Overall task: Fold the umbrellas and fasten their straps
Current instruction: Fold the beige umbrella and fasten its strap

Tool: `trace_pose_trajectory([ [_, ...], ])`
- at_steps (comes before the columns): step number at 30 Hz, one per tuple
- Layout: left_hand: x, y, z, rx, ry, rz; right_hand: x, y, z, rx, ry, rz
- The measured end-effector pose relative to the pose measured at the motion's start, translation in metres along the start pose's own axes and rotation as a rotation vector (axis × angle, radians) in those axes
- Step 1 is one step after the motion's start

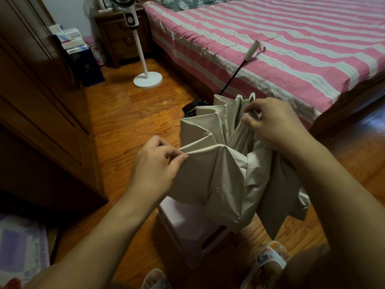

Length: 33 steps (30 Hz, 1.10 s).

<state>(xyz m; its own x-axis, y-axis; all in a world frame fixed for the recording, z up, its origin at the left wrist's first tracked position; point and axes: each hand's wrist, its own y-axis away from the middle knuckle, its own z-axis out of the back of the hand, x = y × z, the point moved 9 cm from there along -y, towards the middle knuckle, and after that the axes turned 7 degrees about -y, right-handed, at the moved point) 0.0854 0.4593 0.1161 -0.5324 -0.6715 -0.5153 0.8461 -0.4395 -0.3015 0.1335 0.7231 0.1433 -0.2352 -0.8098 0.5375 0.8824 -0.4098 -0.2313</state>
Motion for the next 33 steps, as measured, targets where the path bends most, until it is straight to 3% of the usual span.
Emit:
trace_pose_trajectory([
  [11, -0.024, 0.008, -0.003, 0.055, -0.122, -0.36, 0.008, 0.003, -0.004, 0.013, -0.009, 0.01],
  [16, -0.029, 0.009, -0.003, 0.068, -0.155, -0.422, 0.007, 0.003, -0.003, 0.013, -0.008, 0.006],
  [20, -0.03, 0.008, 0.002, 0.05, -0.126, -0.339, 0.007, 0.003, -0.002, 0.015, -0.003, 0.008],
  [26, -0.005, 0.002, 0.005, 0.03, -0.012, -0.04, 0.005, 0.002, 0.0, 0.013, 0.0, 0.001],
  [33, -0.008, 0.003, 0.016, 0.026, 0.058, -0.073, 0.004, 0.002, -0.001, 0.016, -0.001, -0.006],
])
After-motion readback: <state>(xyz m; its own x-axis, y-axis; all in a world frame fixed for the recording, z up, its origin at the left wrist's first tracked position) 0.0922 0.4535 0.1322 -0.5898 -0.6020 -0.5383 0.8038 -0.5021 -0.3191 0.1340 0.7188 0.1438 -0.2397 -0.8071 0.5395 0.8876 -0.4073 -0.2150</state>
